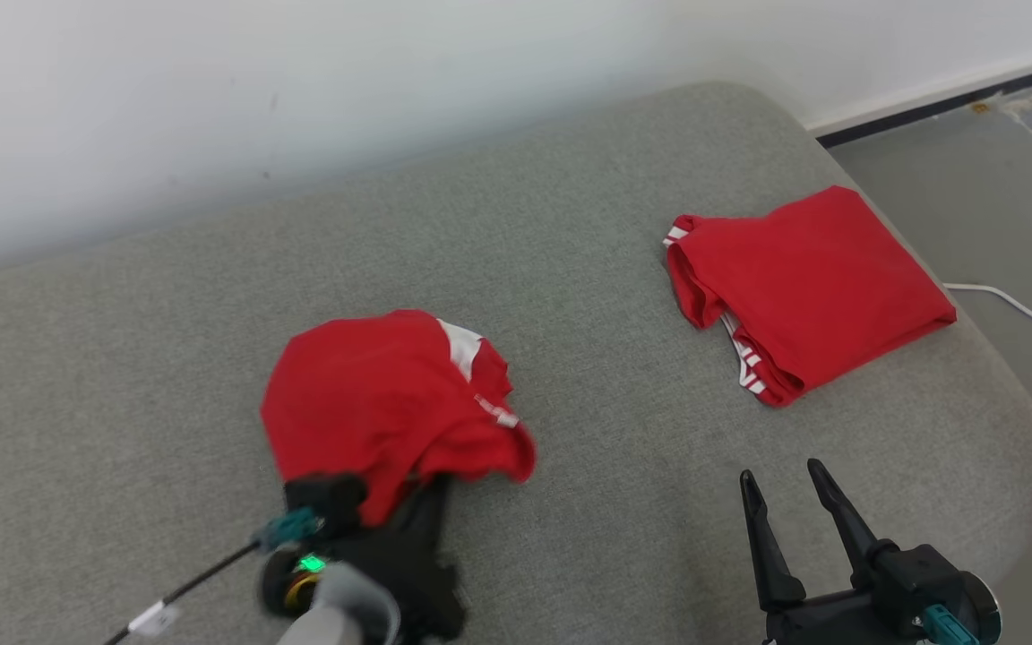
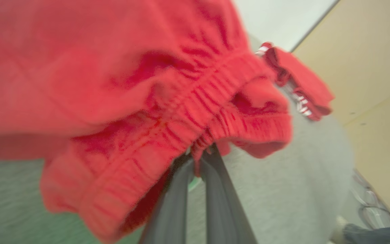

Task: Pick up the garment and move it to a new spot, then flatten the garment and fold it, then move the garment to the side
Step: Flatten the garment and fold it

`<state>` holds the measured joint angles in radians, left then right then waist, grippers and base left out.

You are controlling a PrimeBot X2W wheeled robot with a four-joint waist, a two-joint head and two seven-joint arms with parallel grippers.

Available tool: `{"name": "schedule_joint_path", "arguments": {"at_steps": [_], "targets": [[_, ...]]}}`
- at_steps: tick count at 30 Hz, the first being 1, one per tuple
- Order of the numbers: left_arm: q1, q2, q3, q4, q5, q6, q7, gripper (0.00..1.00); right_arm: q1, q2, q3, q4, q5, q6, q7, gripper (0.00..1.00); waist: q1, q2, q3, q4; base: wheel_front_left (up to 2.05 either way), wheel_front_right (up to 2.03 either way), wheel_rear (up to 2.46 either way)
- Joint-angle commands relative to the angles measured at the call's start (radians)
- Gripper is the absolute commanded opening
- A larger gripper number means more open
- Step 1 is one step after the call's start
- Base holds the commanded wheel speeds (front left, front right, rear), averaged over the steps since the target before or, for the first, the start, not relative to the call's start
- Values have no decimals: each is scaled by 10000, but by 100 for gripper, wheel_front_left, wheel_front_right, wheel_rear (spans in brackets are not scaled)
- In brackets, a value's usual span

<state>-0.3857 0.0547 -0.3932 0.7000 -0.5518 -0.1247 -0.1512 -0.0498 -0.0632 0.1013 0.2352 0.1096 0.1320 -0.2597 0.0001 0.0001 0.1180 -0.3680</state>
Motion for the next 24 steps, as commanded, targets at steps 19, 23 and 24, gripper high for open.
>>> {"name": "schedule_joint_path", "arguments": {"at_steps": [19, 23, 24], "targets": [[-2452, -38, -1686, -5794, -6227, 40, -685, 0, 110, -24, 165, 162, 50, -27, -53, 100, -1, -1, -666, 313, 0, 0, 0], [-2640, -40, -1451, -6531, -7937, 115, -1096, 0, 183, -16, 74, 145, 48, -27, -55, 100, -1, -1, -713, 382, 0, 0, 0], [-2504, -34, -1459, -6396, -7914, 203, -1108, 0, 191, -10, 64, 122, 54, -27, -56, 100, -1, -1, -696, 430, 0, 0, 0]]}}
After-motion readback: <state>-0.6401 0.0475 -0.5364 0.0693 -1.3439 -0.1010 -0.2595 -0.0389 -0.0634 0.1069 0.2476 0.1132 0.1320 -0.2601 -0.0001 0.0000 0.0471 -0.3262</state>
